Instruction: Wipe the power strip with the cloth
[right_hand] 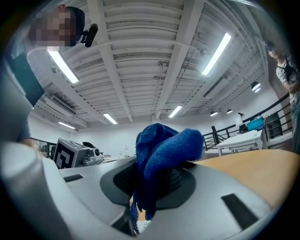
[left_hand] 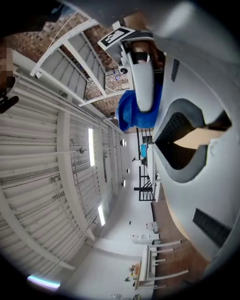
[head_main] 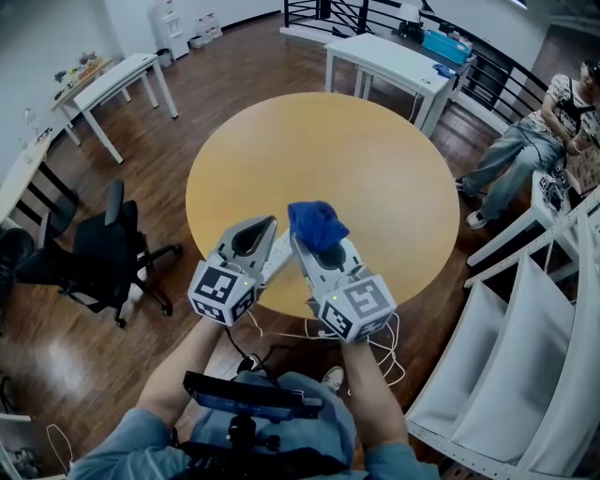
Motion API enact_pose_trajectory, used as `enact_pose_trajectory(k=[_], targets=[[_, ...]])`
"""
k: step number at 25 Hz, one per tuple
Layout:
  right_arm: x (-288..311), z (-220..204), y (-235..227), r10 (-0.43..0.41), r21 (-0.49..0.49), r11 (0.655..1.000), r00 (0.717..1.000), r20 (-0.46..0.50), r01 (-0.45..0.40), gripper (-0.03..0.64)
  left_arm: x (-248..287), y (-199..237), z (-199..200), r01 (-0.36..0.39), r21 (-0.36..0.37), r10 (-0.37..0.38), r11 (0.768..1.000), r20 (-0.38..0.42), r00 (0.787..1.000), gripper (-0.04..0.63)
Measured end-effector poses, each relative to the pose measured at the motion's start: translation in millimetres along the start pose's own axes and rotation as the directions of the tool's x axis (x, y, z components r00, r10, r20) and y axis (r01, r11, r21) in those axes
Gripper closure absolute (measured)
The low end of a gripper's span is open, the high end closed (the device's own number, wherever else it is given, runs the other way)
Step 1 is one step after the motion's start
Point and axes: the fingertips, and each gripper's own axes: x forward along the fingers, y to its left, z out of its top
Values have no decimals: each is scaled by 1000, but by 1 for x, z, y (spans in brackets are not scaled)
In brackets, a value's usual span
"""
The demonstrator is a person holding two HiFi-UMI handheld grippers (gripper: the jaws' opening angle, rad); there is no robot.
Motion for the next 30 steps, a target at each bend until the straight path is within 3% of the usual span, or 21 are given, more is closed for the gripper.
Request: enact_pose_trajectory(k=[14,19,30], targets=[[-1,4,-6,-21,-31,999,1000,14,22,555,3,-16,5,44,3,-44,999,-4,999,586],[-1,3,-9,-31,-39,999,999,12,31,555,5,-11,4,18,-12,-18,1000,-3,1000,586],[0,-1,-19,-61,-44,997,998,5,62,555,10,-16,13,36,-18,-35,999,10,999,586]])
